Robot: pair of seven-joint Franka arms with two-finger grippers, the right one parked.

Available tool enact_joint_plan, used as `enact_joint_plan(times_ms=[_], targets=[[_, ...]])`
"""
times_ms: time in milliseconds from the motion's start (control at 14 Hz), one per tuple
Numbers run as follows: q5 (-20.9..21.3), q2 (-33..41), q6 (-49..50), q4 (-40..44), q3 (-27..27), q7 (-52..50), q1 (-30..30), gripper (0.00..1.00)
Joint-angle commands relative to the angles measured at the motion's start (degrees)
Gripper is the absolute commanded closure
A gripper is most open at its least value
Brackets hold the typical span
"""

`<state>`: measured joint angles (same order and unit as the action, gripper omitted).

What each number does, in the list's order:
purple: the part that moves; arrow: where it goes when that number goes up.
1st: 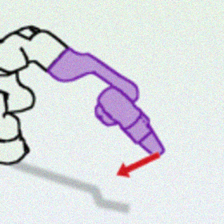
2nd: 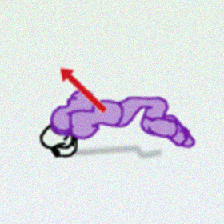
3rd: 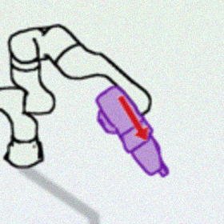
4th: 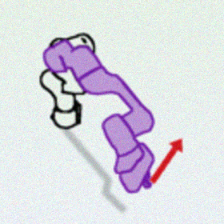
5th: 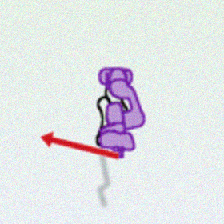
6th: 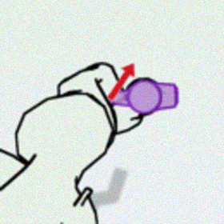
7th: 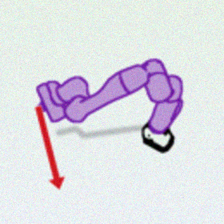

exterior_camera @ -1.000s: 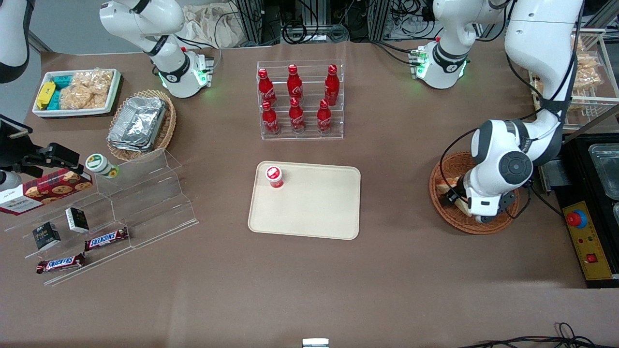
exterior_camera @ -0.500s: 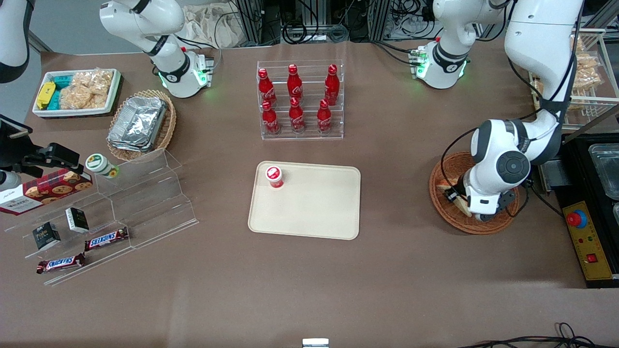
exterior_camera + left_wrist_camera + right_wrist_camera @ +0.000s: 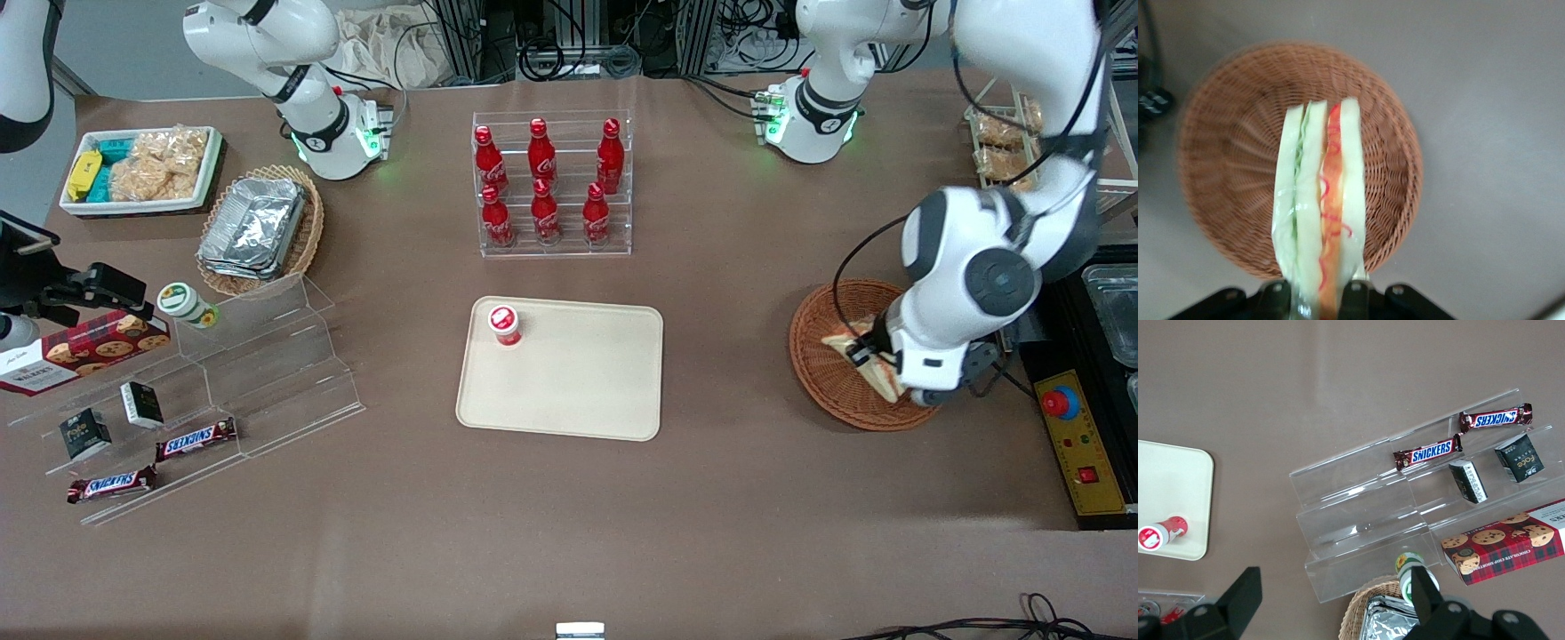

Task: Place sandwich from basket to tray
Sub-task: 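Lift the sandwich up out of the basket with the left gripper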

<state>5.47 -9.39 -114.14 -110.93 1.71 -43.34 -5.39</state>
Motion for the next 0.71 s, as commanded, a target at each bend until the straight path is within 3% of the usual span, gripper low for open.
enact_joint_plan(times_ms=[0, 357, 643], targets=[[0.51, 6.30, 12.41, 7.36, 0.84, 3.87, -0.24, 0.82], [-1.15, 6.49, 31.41, 27.49, 8.29, 3.62, -0.24, 0.82], [-2.39, 6.84, 35.39, 32.35, 19.61, -4.36, -0.24, 0.80]])
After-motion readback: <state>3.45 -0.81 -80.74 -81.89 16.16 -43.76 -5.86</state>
